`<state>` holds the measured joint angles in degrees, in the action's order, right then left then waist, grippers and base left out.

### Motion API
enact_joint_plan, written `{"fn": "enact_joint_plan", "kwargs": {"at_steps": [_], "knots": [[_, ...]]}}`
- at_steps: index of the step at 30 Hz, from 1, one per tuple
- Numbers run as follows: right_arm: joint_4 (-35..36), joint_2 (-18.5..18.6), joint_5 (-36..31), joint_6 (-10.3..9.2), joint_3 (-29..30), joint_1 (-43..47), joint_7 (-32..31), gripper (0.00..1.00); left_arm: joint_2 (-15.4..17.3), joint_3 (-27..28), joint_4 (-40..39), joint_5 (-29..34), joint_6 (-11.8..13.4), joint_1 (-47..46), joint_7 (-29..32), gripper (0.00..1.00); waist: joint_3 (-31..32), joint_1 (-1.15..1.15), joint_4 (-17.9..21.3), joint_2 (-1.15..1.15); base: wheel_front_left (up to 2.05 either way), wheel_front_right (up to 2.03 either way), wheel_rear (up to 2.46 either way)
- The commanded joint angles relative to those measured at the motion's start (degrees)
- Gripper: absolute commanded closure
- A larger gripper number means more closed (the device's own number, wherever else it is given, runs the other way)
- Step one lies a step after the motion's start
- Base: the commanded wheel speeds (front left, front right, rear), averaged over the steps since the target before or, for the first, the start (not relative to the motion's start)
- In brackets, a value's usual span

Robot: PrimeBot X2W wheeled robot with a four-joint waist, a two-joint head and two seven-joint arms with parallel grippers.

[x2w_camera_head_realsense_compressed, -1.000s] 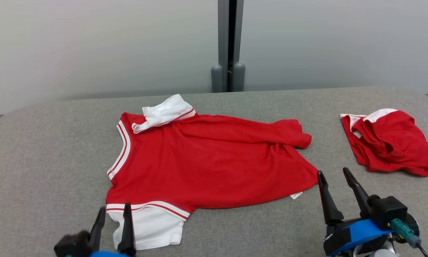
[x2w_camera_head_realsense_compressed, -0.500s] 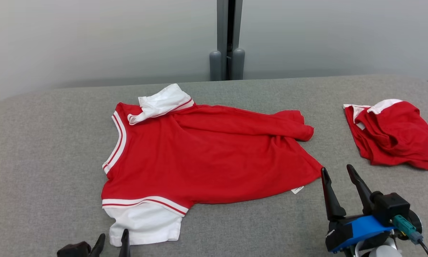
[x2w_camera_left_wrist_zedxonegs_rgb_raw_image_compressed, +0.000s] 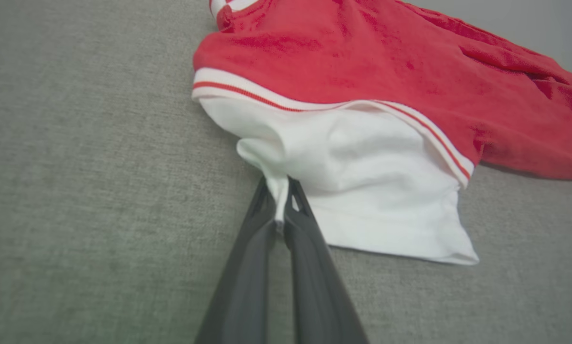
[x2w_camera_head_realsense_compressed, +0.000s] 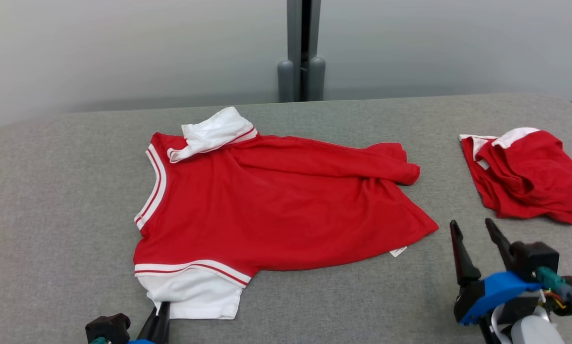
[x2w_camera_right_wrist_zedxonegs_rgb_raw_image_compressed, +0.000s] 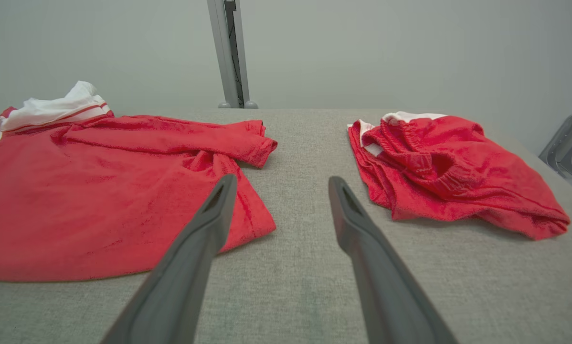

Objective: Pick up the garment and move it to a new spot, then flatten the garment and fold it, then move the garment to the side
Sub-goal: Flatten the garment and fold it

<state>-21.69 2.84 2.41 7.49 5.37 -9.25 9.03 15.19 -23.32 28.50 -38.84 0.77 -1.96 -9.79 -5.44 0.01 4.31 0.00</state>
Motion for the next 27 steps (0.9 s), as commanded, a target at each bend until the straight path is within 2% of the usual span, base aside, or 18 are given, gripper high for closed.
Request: {"fn": "enact_joint_plan", "kwargs": {"at_steps": [1,8,16,17,18,20,22,27], "knots": [[-0.68,0.09,-0.75,0.01,0.74,-1.65,-1.02,0.00,0.07,0.06,-0.38,0.08,-0.18,-0.21,-0.61,1.00,-0.18,-0.01,-0.48,0.00,0.00,0.00,0.00],[-9.29,0.08,-6.14,0.01,5.48,-7.87,-10.50,0.00,0.86,0.78,-5.49,1.04,0.96,1.14,-2.88,1.00,-0.79,-0.01,-3.78,0.00,0.00,0.00,0.00],[-20.09,0.10,-6.52,0.00,4.09,-12.39,-16.24,0.00,2.34,0.77,-13.05,1.75,2.72,2.77,-2.12,1.00,-1.27,-0.01,-6.20,0.00,0.00,0.00,0.00],[-21.34,0.10,-5.99,0.01,3.60,-12.78,-17.12,0.08,2.43,0.68,-13.87,1.76,2.95,2.91,-1.95,1.00,-1.23,-0.01,-6.33,0.00,0.00,0.00,0.00],[-22.53,0.09,-5.37,0.01,3.04,-12.93,-18.06,0.49,2.52,0.64,-14.59,1.79,3.07,3.00,-1.82,1.00,-1.17,-0.01,-6.41,0.00,0.00,0.00,0.00],[-24.30,-0.04,-4.12,0.01,1.81,-13.15,-19.38,0.71,2.69,0.56,-16.06,1.84,3.35,3.25,-1.63,1.00,-1.00,-0.01,-6.41,0.00,0.00,0.00,0.00],[-25.05,-0.14,-2.26,0.02,0.53,-13.47,-19.76,1.00,2.71,0.59,-17.48,1.49,3.41,3.73,-1.64,1.00,-0.79,-0.01,-6.18,0.00,0.00,0.00,0.00],[-23.24,0.07,0.95,0.01,-1.61,-14.94,-16.74,1.00,2.72,1.39,-21.74,-0.26,2.85,3.02,-0.87,1.00,0.22,-0.01,-4.99,0.00,0.00,0.00,0.00]]}}
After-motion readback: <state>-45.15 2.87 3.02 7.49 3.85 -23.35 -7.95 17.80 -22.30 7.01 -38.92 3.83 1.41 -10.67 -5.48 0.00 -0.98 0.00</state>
